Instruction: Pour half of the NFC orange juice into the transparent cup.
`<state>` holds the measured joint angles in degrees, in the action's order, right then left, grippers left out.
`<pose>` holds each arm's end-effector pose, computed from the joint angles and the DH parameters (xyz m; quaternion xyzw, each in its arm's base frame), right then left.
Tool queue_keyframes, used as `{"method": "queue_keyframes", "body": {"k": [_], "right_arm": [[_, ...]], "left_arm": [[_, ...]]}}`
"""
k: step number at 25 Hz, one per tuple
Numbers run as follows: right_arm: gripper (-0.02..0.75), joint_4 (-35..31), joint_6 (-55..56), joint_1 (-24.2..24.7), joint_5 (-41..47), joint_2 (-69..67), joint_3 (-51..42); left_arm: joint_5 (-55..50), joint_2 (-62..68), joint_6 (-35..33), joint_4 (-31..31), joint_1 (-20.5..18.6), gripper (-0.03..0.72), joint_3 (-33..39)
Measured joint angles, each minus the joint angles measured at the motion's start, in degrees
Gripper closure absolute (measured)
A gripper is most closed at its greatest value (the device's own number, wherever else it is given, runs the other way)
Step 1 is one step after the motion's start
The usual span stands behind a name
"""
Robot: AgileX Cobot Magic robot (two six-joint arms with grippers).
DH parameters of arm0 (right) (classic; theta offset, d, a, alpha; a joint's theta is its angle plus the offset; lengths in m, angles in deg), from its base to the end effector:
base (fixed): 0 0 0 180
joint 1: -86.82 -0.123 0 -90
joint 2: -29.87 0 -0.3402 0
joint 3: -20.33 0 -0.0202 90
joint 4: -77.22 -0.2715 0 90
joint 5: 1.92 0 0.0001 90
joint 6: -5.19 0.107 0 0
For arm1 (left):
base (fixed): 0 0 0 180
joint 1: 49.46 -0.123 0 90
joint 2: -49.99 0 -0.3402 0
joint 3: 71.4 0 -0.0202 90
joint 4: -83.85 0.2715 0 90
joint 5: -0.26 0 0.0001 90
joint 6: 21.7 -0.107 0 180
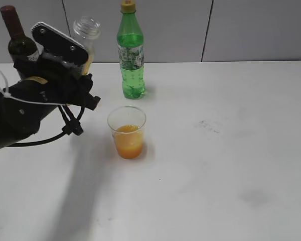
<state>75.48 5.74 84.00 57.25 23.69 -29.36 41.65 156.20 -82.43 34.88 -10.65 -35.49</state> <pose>-0.0280 0.0014 0.2833 -0.0171 0.8433 0.0310 0.5363 0.3167 -0.1863 0.2129 0.2675 0.7689 0.1228 0.5675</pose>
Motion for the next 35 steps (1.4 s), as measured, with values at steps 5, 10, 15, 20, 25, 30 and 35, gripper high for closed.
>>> {"method": "queue_keyframes", "body": {"k": [5,10,15,20,25,30,35], "right_arm": [[0.168,0.0,0.0,0.0,0.0,0.0,0.0],[0.168,0.0,0.0,0.0,0.0,0.0,0.0],[0.168,0.0,0.0,0.0,0.0,0.0,0.0],[0.168,0.0,0.0,0.0,0.0,0.0,0.0],[0.168,0.0,0.0,0.0,0.0,0.0,0.0],[0.168,0.0,0.0,0.0,0.0,0.0,0.0],[0.168,0.0,0.0,0.0,0.0,0.0,0.0]], "left_arm": [[1.4,0.1,23.9,18.1,-6.1,0.218,2.1],[6.5,2.7,40.0,35.7,-12.7,0.218,2.1],[18.2,9.2,48.8,44.2,-17.0,0.218,1.9],[21.0,16.4,51.2,44.8,-18.1,0.218,-3.0],[21.7,22.6,51.6,43.1,-18.1,0.218,-9.1],[21.9,28.0,51.6,40.7,-18.1,0.218,-12.0],[21.8,30.7,51.9,39.9,-18.1,0.218,-12.2]]}}
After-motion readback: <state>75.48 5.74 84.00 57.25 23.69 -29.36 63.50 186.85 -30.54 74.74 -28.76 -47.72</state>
